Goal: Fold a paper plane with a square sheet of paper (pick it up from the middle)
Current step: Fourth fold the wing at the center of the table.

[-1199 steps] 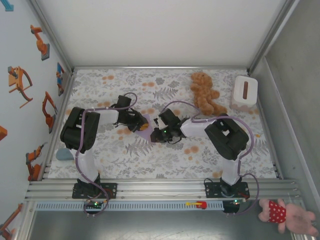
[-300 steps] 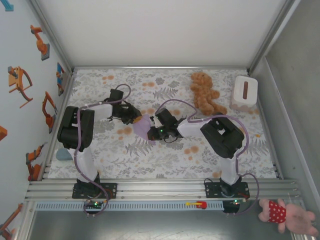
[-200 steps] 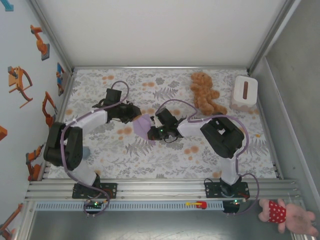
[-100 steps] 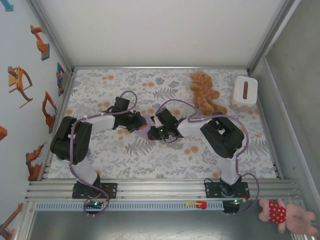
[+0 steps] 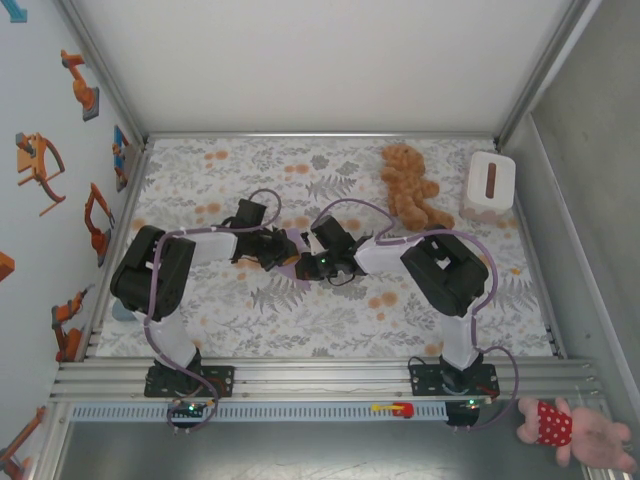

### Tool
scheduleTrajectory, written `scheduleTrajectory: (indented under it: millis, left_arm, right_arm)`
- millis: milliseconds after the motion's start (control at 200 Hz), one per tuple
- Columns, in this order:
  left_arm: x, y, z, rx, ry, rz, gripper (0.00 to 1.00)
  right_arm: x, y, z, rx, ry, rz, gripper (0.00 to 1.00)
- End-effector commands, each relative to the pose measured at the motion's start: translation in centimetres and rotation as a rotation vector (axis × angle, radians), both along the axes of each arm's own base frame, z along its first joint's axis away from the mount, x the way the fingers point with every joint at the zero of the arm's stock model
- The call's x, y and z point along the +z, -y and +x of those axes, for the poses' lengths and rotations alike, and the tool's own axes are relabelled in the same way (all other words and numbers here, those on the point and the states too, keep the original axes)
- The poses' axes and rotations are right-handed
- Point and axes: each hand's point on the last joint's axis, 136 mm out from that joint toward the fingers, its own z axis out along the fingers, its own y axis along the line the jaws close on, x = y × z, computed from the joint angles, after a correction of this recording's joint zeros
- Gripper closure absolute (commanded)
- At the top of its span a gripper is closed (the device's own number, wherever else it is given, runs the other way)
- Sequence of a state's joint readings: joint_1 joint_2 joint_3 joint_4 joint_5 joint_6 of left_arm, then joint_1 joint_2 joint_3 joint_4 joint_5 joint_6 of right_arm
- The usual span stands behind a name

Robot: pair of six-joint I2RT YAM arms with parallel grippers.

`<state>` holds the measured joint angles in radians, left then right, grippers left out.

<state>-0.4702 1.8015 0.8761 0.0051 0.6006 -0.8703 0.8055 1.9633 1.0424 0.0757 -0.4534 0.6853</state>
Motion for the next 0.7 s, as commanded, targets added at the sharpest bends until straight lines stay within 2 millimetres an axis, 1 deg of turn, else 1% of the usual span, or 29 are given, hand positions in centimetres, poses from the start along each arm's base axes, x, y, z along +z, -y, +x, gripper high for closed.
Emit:
scheduleTrajectory:
  millis: [0,135,290,346,516,691]
  left_arm:
    - [-1.4,-0.5,-0.2,0.009,-0.031,0.037,0.93]
    - [-2.2,-1.0,0.1,0.012,-0.024,0.077,0.93]
    - [-3.8,-2.3,0.5,0.036,-0.038,0.133,0.93]
    - [-4.0,-2.7,1.0,0.045,-0.039,0.135,0.93]
    - [-3.4,-4.2,3.2,0.074,-0.016,0.141,0.93]
    - [-2.8,-6.9,5.9,0.126,0.013,0.166,0.93]
  right_arm:
    - [-7.3,5.7,-5.1,-0.021,-0.224,-0.273,0.99]
    - [-7.6,6.1,-5.3,-0.023,-0.231,-0.289,0.99]
    - [-8.0,6.8,-5.3,-0.027,-0.223,-0.33,0.99]
    - [-8.2,7.1,-5.4,-0.026,-0.224,-0.346,0.99]
    - [-8.8,8.0,-6.0,-0.023,-0.238,-0.379,0.99]
    - [-9.2,8.6,-6.5,-0.023,-0.251,-0.394,1.0]
